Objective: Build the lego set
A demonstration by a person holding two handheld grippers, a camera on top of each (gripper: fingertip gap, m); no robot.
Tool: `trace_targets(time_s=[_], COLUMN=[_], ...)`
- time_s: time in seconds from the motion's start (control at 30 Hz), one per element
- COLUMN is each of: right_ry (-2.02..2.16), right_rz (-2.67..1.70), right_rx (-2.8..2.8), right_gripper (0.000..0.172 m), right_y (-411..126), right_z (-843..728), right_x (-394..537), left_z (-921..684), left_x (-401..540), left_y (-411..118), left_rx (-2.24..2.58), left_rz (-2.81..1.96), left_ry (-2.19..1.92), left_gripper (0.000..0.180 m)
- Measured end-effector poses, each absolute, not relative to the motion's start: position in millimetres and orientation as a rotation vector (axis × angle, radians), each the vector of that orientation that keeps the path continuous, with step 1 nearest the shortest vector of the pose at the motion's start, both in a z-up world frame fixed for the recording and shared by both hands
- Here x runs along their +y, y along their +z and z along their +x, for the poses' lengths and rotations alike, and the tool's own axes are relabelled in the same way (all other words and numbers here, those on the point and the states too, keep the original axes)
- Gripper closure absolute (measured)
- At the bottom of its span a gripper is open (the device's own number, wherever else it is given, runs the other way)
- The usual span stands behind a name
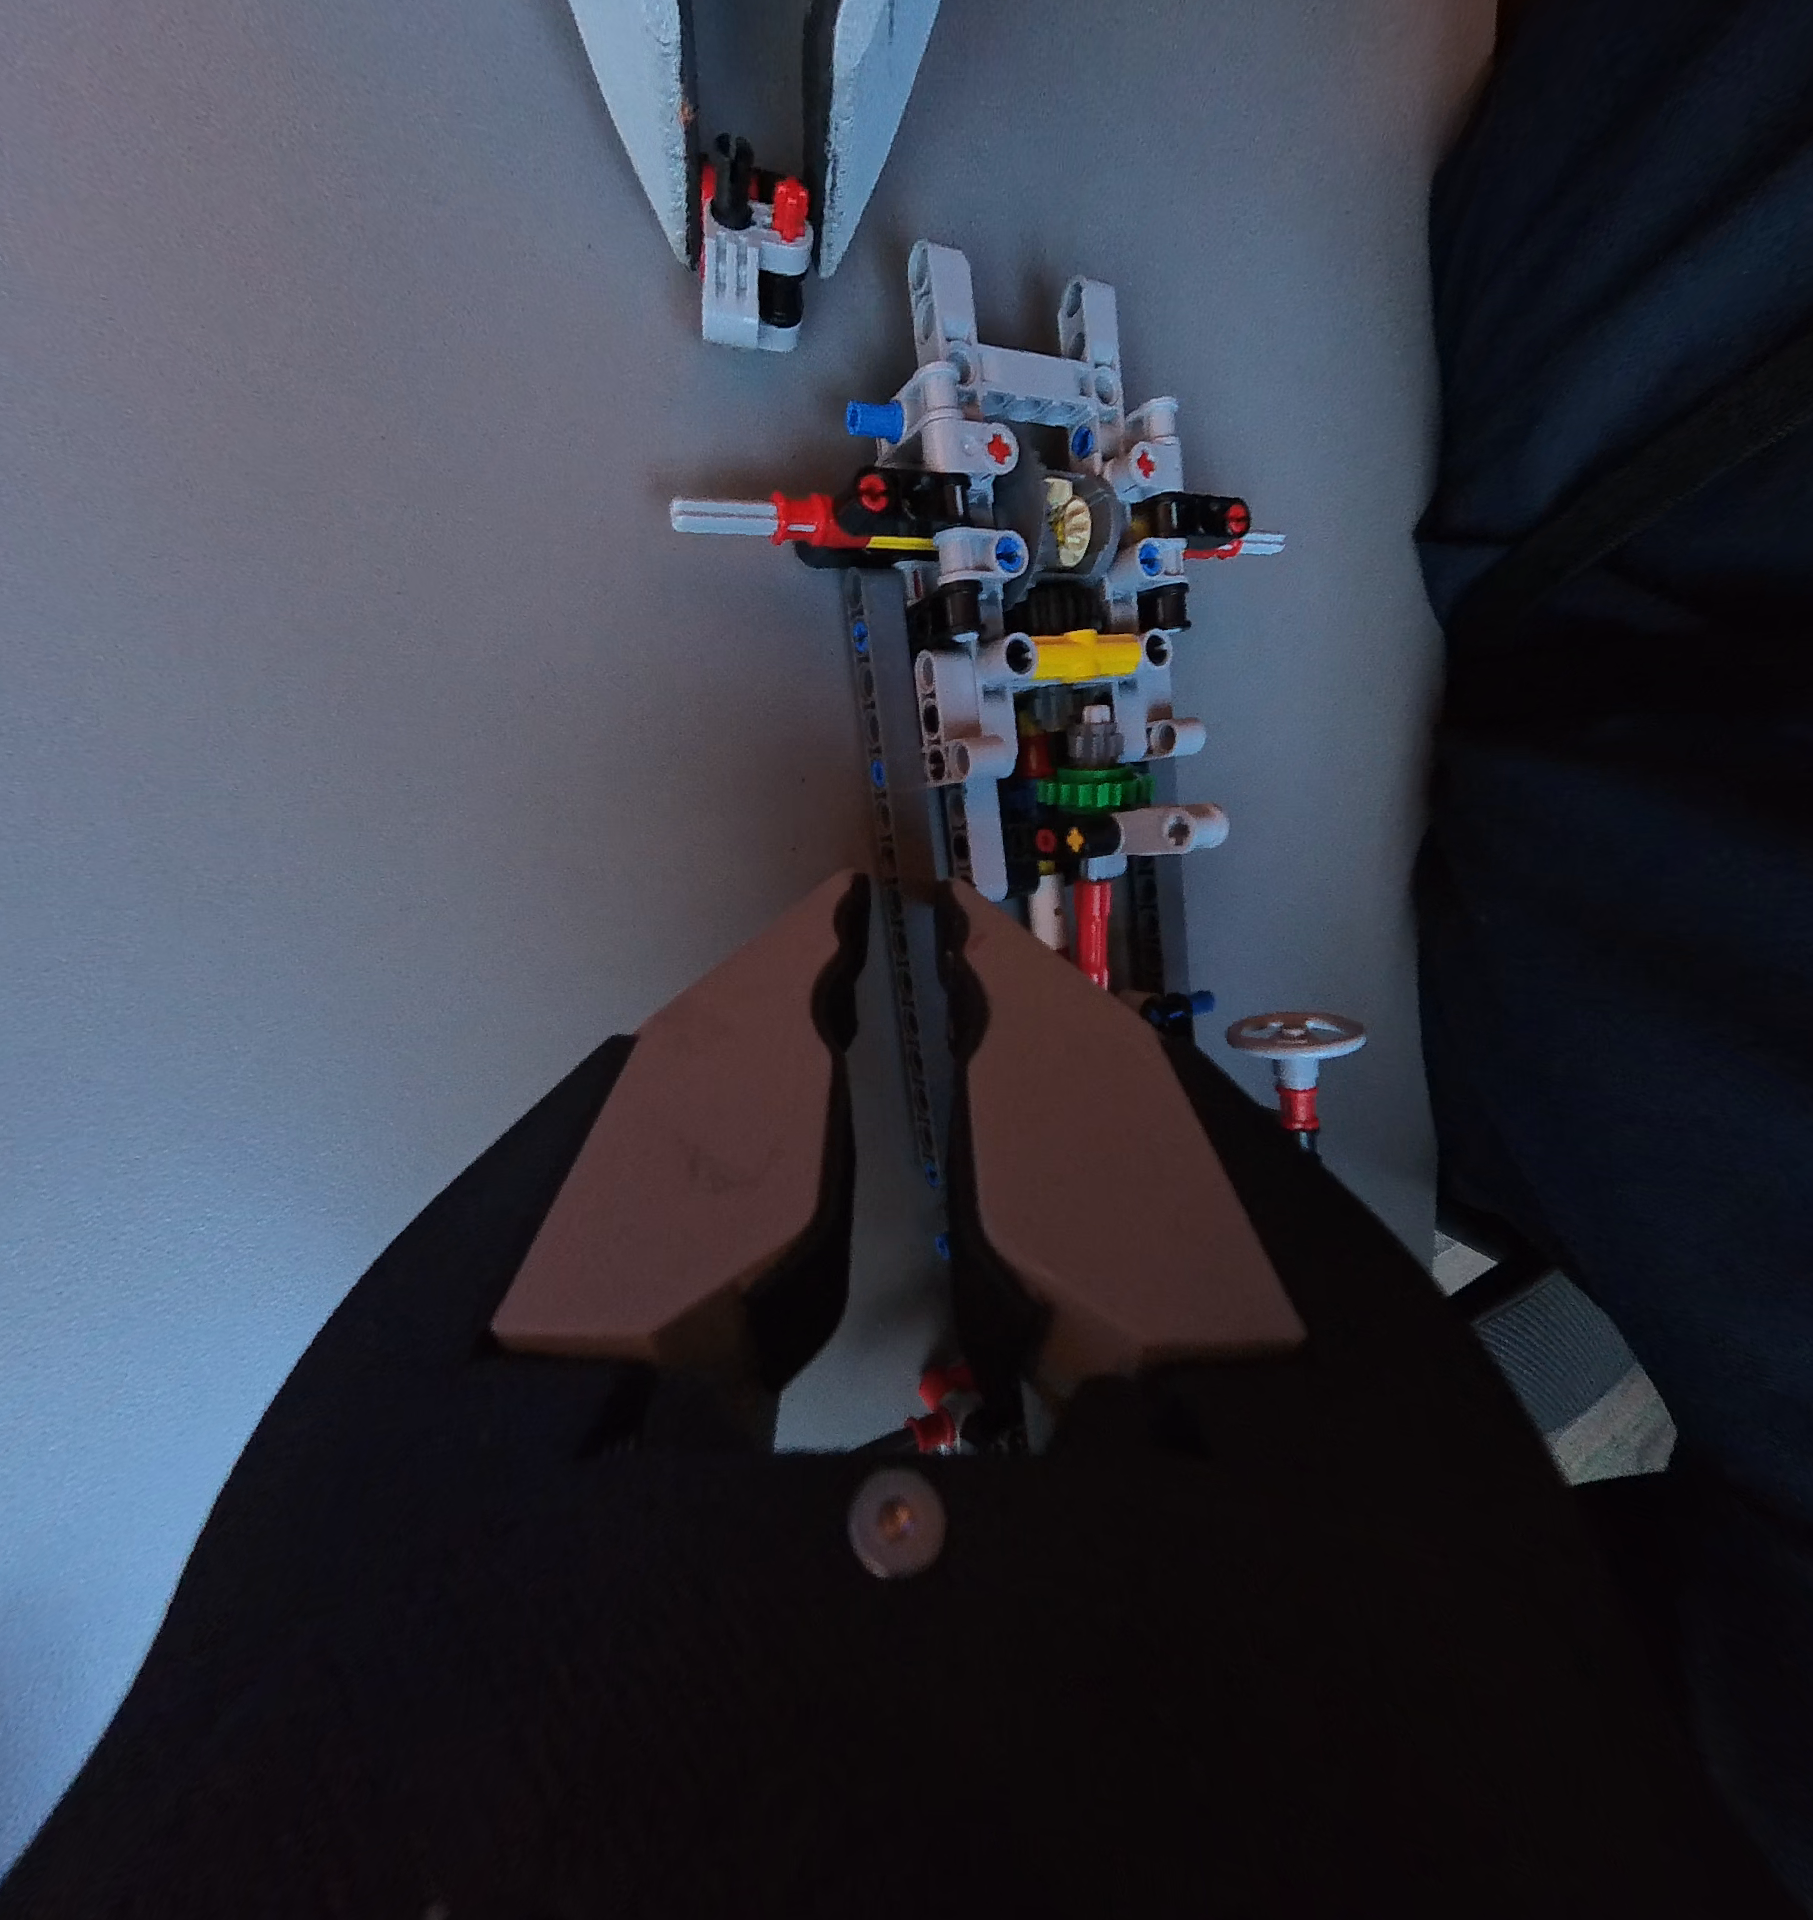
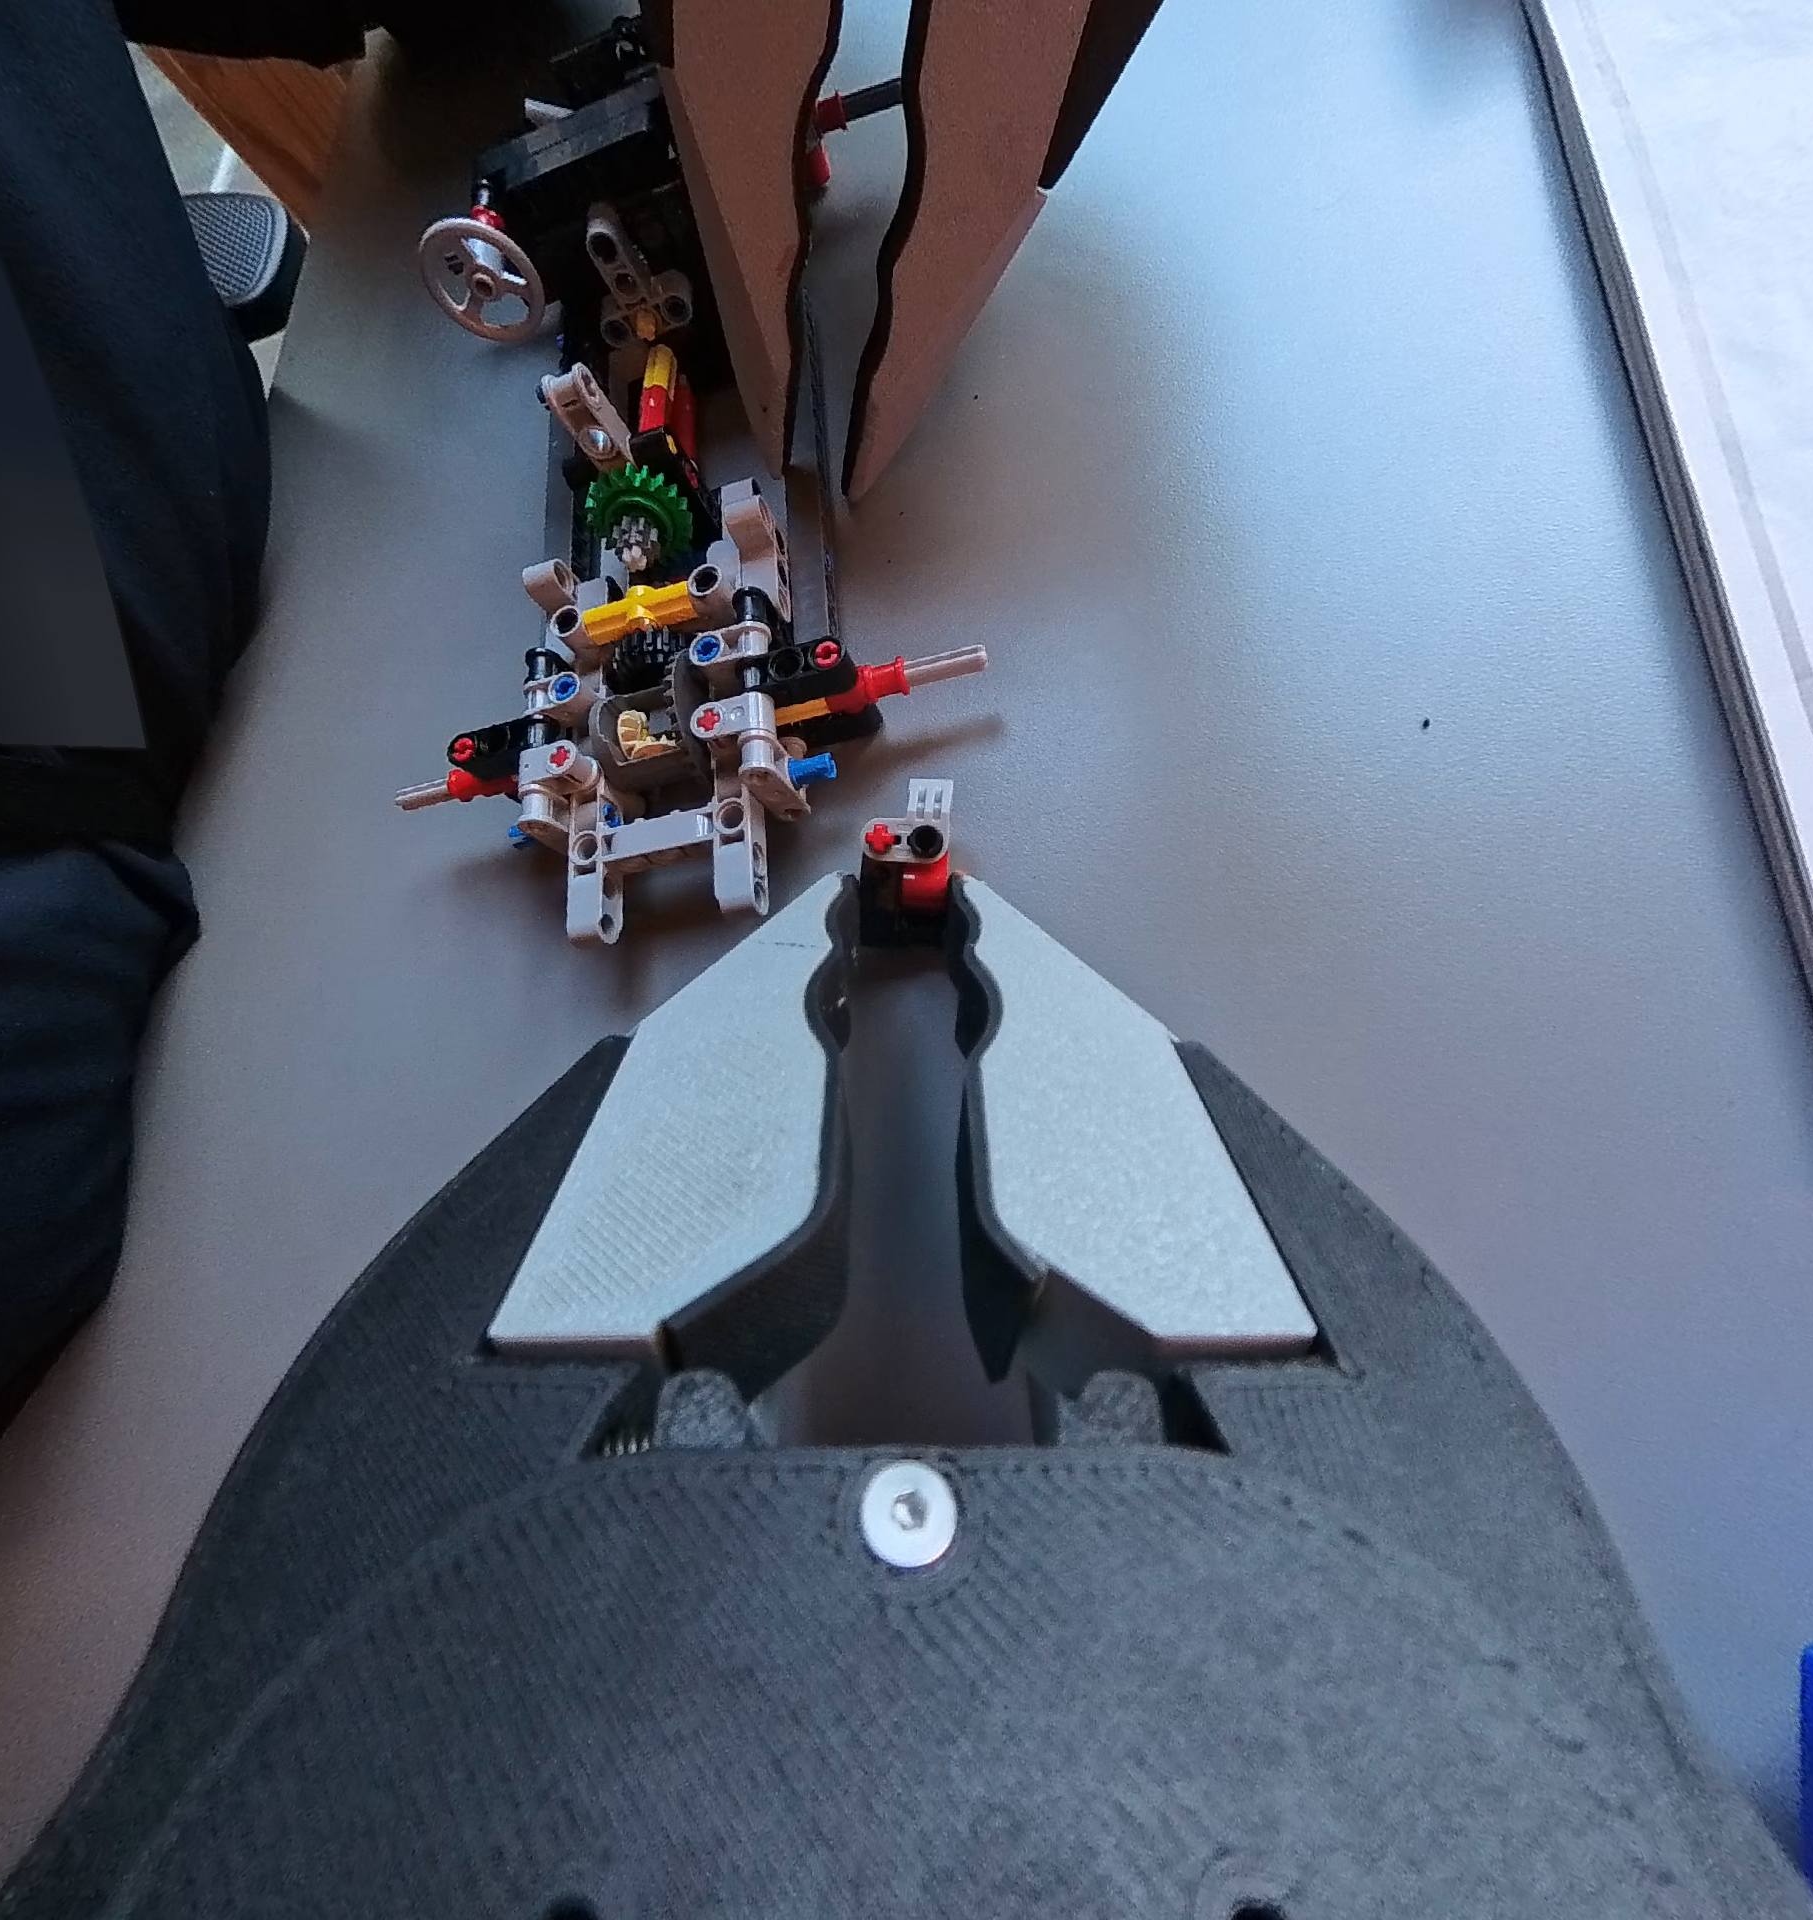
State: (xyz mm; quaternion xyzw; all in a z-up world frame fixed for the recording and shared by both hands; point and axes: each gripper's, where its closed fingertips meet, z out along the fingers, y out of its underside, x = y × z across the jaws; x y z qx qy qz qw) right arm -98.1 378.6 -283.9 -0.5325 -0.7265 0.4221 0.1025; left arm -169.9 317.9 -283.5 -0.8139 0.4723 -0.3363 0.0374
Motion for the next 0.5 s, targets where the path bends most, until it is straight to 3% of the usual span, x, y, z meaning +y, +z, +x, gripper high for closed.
trace_targets(time_s=[0.2,0.33,0.5], right_ry=[1.245,1.248,1.245], right_rz=[-1.571,-1.573,-1.569], right_rx=[-2.145,-2.144,-2.145], right_gripper=[0.159,0.159,0.159], right_y=[-283.9,-283.8,-283.8], right_z=[-98.1,-98.1,-98.2], right_x=[378.5,378.4,378.1], left_z=[-170.0,-174.4,-184.0], left_x=[318.0,324.3,343.2], left_y=[-283.2,-279.3,-244.2], left_rx=[1.454,1.465,1.365], left_rz=[-2.494,-2.479,-2.390], left_ry=[-1.026,-0.912,-0.759], left_gripper=[0.170,0.160,0.171])
